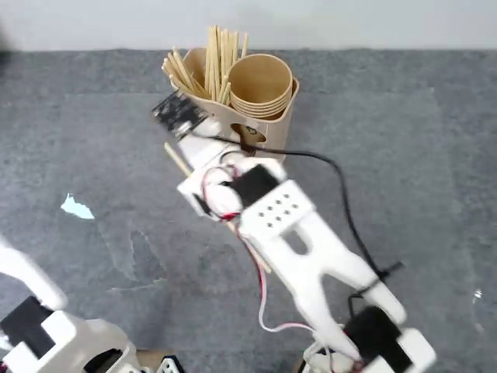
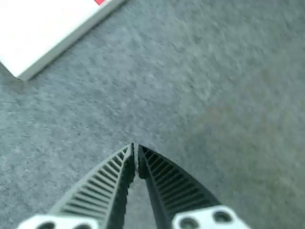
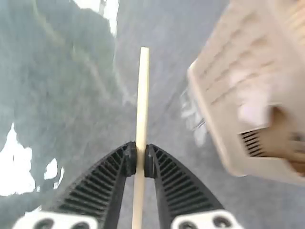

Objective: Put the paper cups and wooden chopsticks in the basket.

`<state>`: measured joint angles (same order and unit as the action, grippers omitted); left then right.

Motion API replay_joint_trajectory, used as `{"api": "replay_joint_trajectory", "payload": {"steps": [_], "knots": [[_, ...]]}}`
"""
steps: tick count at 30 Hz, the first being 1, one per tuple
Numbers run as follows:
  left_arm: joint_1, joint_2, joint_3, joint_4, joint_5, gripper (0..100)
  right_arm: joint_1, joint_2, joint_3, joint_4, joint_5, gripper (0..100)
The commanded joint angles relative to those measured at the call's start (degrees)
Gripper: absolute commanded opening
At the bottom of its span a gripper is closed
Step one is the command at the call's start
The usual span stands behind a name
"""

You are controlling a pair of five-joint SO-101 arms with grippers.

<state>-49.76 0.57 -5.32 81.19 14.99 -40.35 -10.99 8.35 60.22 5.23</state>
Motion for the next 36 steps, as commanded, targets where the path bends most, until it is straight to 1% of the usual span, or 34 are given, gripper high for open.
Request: {"api": "replay_joint_trajectory", "payload": {"steps": [1, 6, 8, 11, 13, 19, 22, 28, 36], "knots": [[2.9, -4.7, -0.4, 2.7, -0.6, 1, 2.9, -7.0, -5.9, 0.1, 0.4, 0.8], [6.9, -13.6, -0.2, 7.1, -0.7, 1, 5.2, -7.3, -15.8, -0.4, 0.1, 0.8], [8.8, -17.5, 1.6, 7.6, -0.7, 1, 5.8, -7.3, -18.5, -2.9, 0.1, 0.8], [12.4, -22.9, 7.5, 7.2, -0.7, 1, 6.4, -7.3, -20.1, -8.9, 0.1, 0.8], [14.3, -26.4, 12.7, 5.1, -0.7, 1, 6.5, -7.3, -20.1, -13.6, 0.3, 0.8], [18.5, -40.6, 31.2, -5.5, -0.8, 1, 6.7, -6.7, -20.1, -26.2, 0.2, 0.8], [21.0, -48.7, 39.0, -8.7, -0.8, 1, 7.7, -4.5, -20.1, -33.3, 0.3, 0.8], [26.1, -61.5, 48.9, -9.4, -0.6, 1, 10.1, 1.5, -20.4, -47.9, 0.2, 0.8], [30.8, -70.7, 58.7, -9.7, -0.5, 1, 10.2, 9.2, -20.4, -61.1, 0.5, 0.8]]}}
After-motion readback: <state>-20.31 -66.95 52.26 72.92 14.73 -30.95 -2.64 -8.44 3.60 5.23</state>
